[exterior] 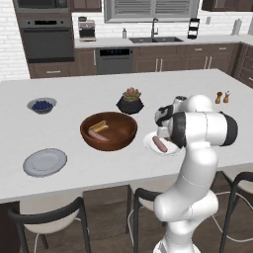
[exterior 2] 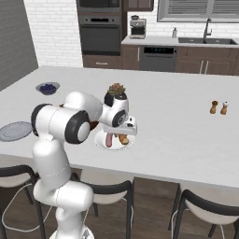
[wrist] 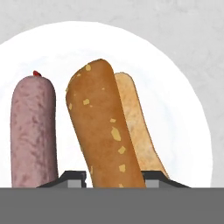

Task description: Place one bun and one sausage from the bowl on each plate.

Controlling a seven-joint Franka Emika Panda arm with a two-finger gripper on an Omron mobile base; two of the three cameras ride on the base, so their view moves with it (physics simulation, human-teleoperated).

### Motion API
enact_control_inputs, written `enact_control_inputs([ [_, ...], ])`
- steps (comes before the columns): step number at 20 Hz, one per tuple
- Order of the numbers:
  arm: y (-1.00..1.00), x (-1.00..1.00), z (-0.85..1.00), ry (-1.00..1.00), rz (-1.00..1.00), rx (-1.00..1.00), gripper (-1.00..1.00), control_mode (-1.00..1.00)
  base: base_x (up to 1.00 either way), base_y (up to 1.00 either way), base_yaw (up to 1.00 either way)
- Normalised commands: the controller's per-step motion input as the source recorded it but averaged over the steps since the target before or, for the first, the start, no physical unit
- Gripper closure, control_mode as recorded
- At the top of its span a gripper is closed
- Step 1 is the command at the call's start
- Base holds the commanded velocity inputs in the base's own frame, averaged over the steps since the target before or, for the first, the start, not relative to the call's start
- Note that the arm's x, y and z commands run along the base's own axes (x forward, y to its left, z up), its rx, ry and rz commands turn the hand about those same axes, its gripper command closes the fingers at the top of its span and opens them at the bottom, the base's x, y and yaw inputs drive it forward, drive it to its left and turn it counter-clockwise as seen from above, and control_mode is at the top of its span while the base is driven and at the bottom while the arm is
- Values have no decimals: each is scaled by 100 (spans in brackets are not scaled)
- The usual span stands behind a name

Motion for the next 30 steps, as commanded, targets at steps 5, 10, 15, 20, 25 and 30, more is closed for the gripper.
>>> enact_control_inputs([
  [5, 0, 18, -23, 0, 0, 0, 100, -100, 0, 0, 0],
  [10, 0, 7, -7, 0, 0, 0, -100, -100, 0, 0, 0],
  [15, 0, -3, 6, 0, 0, 0, -100, -100, 0, 0, 0],
  [20, 0, -17, 31, 0, 0, 0, -100, -100, 0, 0, 0],
  [25, 0, -3, 37, 0, 0, 0, -100, -100, 0, 0, 0],
  [30, 2, -13, 51, -1, 0, 0, -100, -100, 0, 0, 0],
])
